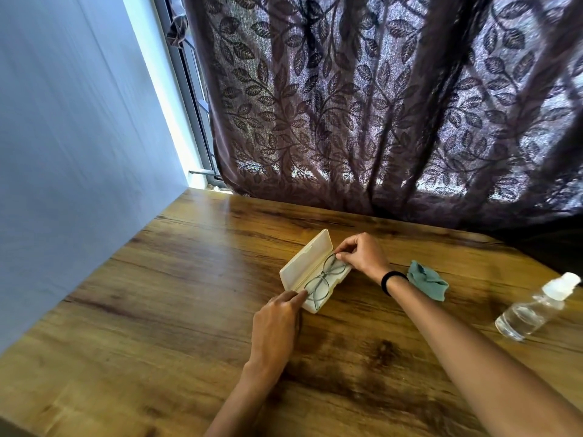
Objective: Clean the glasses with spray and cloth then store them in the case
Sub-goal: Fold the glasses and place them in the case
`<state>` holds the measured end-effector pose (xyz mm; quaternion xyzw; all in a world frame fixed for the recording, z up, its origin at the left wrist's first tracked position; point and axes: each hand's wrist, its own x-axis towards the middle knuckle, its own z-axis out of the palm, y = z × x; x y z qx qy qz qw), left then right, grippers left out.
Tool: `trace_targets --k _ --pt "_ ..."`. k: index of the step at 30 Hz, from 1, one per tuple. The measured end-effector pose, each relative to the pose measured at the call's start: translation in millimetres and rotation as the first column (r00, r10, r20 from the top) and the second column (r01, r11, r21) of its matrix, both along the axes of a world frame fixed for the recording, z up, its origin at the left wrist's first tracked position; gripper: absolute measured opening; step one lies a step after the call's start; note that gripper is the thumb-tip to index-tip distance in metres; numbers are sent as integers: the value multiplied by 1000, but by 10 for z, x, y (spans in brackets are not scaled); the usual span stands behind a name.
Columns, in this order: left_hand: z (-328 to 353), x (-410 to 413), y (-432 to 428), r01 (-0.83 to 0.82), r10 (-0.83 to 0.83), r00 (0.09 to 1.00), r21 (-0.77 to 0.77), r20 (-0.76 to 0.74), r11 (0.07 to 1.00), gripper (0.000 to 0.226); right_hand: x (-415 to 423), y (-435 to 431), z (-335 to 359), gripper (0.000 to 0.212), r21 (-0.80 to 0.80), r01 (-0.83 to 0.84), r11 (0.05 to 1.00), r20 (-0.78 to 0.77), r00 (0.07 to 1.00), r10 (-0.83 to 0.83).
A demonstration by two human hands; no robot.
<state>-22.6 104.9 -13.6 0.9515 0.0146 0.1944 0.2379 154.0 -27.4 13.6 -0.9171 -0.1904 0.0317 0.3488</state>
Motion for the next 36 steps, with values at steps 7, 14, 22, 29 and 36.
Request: trace_targets --k 7,14,22,29,36 --pt "36 67 30 -44 44 999 4 5 999 26 -21 2 -6 7 2 9 1000 11 1000 -9" --pt "31 66 28 -45 48 998 -75 43 996 18 -42 -36 26 9 55 24 998 -41 999 -22" --pt "-20 35 69 -2 9 998 -110 58 994 23 -56 -46 21 12 138 56 989 -112 993 -41" --pt "-4 26 66 -9 18 998 -133 66 991 22 -43 -47 -11 11 239 86 967 -175 984 -44" --pt "19 29 56 -4 16 997 -143 81 990 22 -10 -33 -4 9 338 137 931 -245 968 -54"
